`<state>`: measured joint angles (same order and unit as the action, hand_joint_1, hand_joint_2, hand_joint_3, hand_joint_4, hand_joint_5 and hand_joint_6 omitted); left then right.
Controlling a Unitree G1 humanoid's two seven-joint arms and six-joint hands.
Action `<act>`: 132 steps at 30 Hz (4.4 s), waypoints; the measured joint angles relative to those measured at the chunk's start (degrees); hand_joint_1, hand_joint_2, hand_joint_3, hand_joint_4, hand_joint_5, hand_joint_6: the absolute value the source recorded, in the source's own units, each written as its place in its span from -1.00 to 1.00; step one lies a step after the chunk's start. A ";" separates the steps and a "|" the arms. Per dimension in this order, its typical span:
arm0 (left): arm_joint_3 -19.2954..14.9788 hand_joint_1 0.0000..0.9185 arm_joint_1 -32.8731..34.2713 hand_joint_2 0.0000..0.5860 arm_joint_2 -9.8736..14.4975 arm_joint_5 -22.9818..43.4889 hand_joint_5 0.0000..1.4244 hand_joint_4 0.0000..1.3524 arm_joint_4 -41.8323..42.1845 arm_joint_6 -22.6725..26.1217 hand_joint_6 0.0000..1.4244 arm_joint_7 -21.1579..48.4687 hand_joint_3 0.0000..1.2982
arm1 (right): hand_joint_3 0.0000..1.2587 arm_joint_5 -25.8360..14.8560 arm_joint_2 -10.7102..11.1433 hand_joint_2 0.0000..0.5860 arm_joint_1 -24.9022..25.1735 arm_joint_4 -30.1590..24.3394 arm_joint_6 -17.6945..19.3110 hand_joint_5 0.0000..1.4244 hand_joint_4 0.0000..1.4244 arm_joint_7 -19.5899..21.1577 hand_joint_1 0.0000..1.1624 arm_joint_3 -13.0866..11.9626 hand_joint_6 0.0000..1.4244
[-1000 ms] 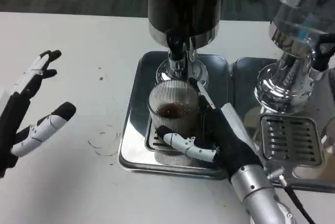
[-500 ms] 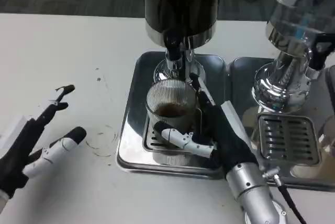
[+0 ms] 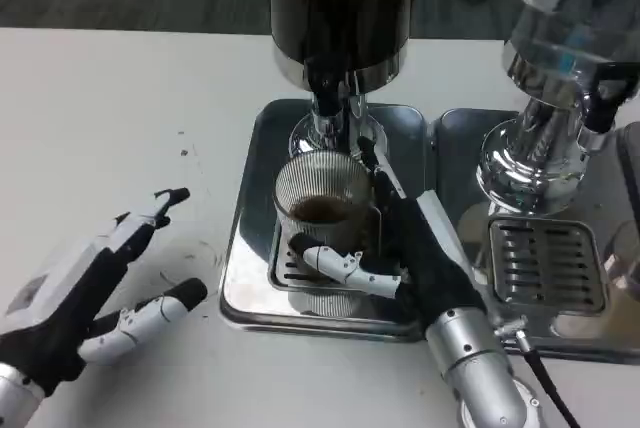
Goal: Grasp the cup under the faucet to collect the drink, then remove the cup.
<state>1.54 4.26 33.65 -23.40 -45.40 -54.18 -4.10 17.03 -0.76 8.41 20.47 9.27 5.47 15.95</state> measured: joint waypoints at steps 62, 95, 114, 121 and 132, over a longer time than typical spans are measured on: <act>-0.33 -1.00 -1.43 -0.49 -0.01 0.44 -0.85 -1.00 1.62 0.10 -1.00 -0.84 -0.88 | -0.33 -0.51 -2.55 -0.46 0.56 1.55 1.43 0.17 -0.14 7.91 0.79 -1.64 0.50; 1.31 -1.00 -2.22 -0.50 1.19 -6.56 -0.90 -1.00 6.79 2.09 -1.00 -5.72 -0.94 | -0.24 7.46 -0.77 -0.43 -11.64 -14.70 -1.62 0.21 -0.08 8.81 0.78 0.20 0.59; 1.41 -1.00 -12.83 -0.52 7.15 -18.37 -1.00 -1.00 19.96 11.69 -1.00 -14.31 -1.00 | -0.20 7.55 1.43 -0.43 -18.98 -25.68 -2.00 0.22 -0.06 4.67 0.78 1.04 0.64; 1.44 -1.00 -16.49 -0.52 8.53 -20.08 -1.00 -1.00 24.39 14.52 -1.00 -15.06 -1.00 | -0.20 7.55 1.58 -0.45 -21.48 -28.06 -1.99 0.23 -0.05 3.97 0.79 1.64 0.65; 1.10 -1.00 -23.59 -0.52 8.58 -22.17 -1.00 -1.00 32.25 19.18 -1.00 -17.31 -1.00 | -0.20 7.40 3.53 -0.46 -24.31 -34.02 -2.03 0.23 -0.05 0.20 0.79 2.79 0.66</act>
<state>2.64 -19.33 42.23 -45.56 -13.15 -35.00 -21.42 24.44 2.78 -15.90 -13.55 7.24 5.67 18.74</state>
